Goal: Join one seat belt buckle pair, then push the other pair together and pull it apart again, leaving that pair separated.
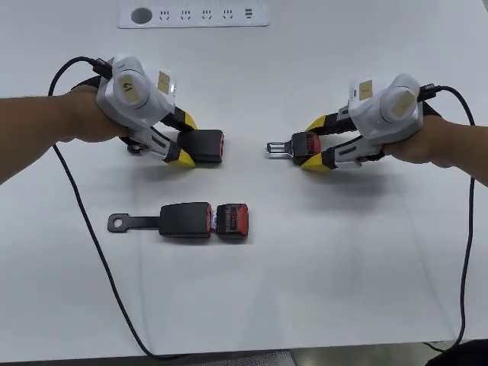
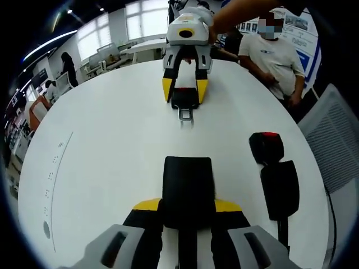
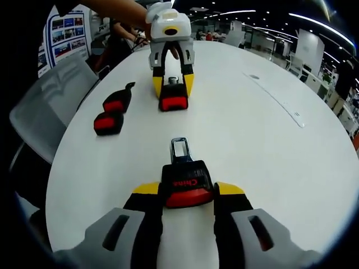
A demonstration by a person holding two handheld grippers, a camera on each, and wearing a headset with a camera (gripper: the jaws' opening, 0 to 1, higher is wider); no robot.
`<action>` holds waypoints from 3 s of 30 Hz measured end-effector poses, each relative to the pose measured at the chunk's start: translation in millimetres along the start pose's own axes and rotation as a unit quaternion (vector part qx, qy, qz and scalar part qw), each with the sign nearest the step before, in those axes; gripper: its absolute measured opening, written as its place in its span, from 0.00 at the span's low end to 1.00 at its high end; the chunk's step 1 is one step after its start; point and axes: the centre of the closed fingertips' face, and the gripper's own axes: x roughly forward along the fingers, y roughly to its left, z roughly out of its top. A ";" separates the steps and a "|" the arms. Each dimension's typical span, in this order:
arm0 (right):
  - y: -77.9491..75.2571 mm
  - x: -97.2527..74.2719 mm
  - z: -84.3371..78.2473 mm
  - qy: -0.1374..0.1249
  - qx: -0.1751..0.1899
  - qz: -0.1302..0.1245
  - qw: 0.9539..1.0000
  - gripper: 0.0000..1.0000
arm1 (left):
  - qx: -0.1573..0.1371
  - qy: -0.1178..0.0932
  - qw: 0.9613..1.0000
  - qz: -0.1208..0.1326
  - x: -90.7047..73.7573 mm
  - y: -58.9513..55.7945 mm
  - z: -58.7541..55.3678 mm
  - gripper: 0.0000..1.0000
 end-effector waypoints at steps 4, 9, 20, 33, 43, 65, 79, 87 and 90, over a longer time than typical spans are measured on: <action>-0.8 15.4 8.1 -0.002 -0.006 0.003 1.000 0.33 | -0.006 0.000 1.000 0.001 -0.3 -0.9 0.8 0.33; 1.2 28.7 16.7 -0.009 -0.007 0.003 1.000 0.33 | -0.011 0.002 1.000 0.003 0.3 -1.4 2.5 0.33; 8.6 45.5 33.1 -0.021 -0.006 0.006 1.000 0.33 | -0.019 0.003 1.000 0.006 0.7 0.5 0.6 0.33; 13.1 57.2 58.3 -0.039 -0.002 0.008 0.999 0.33 | -0.020 0.007 1.000 0.006 -0.1 0.5 -0.8 0.33; 13.7 58.7 62.5 -0.036 0.001 0.010 0.999 0.32 | -0.028 0.007 1.000 0.011 -1.2 -1.6 0.1 0.33; 14.4 69.7 78.8 -0.034 0.011 -0.001 0.999 0.31 | -0.036 0.018 0.999 0.009 -1.4 3.8 -6.3 0.32; 12.2 72.0 76.5 -0.027 0.004 0.000 1.000 0.32 | -0.036 0.024 0.999 0.010 -0.2 3.5 -7.0 0.32; 12.8 72.8 78.0 -0.022 -0.002 0.000 1.000 0.32 | -0.035 0.022 0.999 0.011 -0.2 2.0 -5.1 0.32; 11.5 73.7 77.1 -0.018 -0.004 0.000 1.000 0.32 | -0.033 0.024 0.999 0.011 0.1 0.9 -4.2 0.32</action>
